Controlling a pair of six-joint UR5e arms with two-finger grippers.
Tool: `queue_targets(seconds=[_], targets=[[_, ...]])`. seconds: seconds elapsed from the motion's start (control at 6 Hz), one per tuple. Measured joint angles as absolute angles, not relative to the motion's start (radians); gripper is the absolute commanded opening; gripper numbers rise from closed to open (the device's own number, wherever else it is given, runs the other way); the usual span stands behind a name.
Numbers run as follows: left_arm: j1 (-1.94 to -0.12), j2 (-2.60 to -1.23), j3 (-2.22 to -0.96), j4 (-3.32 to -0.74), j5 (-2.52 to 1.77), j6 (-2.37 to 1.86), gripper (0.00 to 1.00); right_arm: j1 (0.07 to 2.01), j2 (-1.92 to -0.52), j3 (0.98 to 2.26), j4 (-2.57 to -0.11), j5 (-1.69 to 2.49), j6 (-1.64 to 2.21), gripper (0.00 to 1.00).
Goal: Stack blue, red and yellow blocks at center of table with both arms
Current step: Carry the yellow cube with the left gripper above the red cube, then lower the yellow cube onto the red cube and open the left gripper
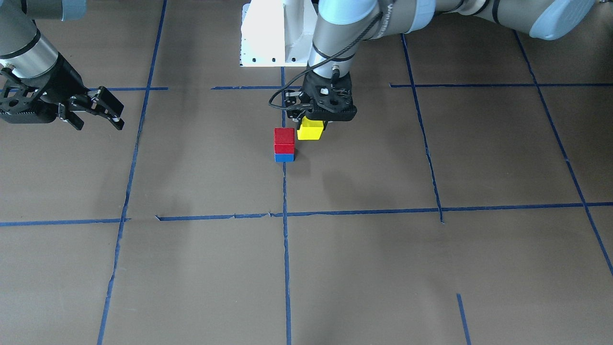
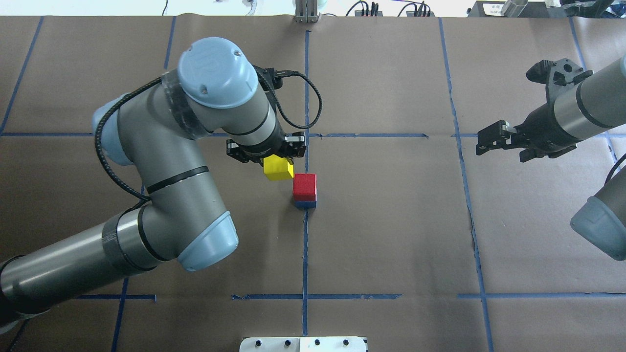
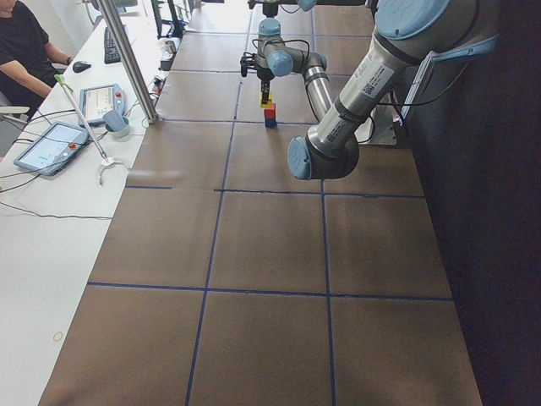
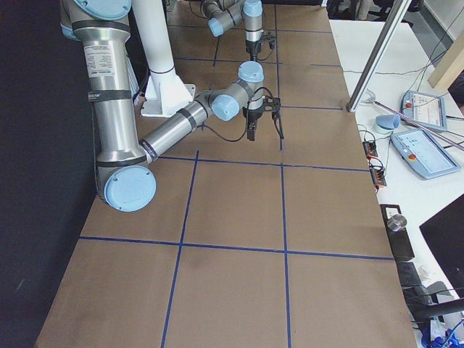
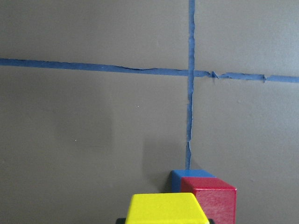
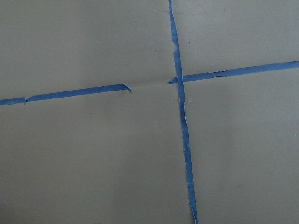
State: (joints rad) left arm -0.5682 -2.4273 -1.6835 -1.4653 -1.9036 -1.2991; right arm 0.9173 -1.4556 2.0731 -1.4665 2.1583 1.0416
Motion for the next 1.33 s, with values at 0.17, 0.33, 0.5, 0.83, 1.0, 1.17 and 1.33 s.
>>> queue_targets(seconds=[0.17,0.33,0.5,0.83,1.0,1.17,1.33], targets=[[-0.561,-2.46,-1.642,-1.463,-1.888,-1.319,0.0,0.917,-1.455,2.073,-1.466,2.158,1.042,1.0],[-0.558,-2.47,-1.627,-1.462,-1.878,-1.327,0.0,0.917,-1.455,2.073,-1.466,2.158,1.042,1.0],[-0.552,-2.47,-1.621,-1.458,-1.871,-1.329,0.0,0.917,-1.454,2.073,-1.466,2.158,1.042,1.0],[-0.523,-2.474,-1.615,-1.448,-1.844,-1.331,0.01,0.917,-1.454,2.074,-1.466,2.158,1.042,1.0],[-0.515,-2.474,-1.614,-1.447,-1.838,-1.331,0.02,0.917,-1.454,2.075,-1.466,2.158,1.043,1.0],[-0.512,-2.474,-1.614,-1.446,-1.837,-1.333,0.02,0.917,-1.454,2.076,-1.467,2.158,1.046,1.0],[-0.511,-2.475,-1.614,-1.445,-1.836,-1.335,0.03,0.917,-1.453,2.077,-1.466,2.158,1.048,1.0]])
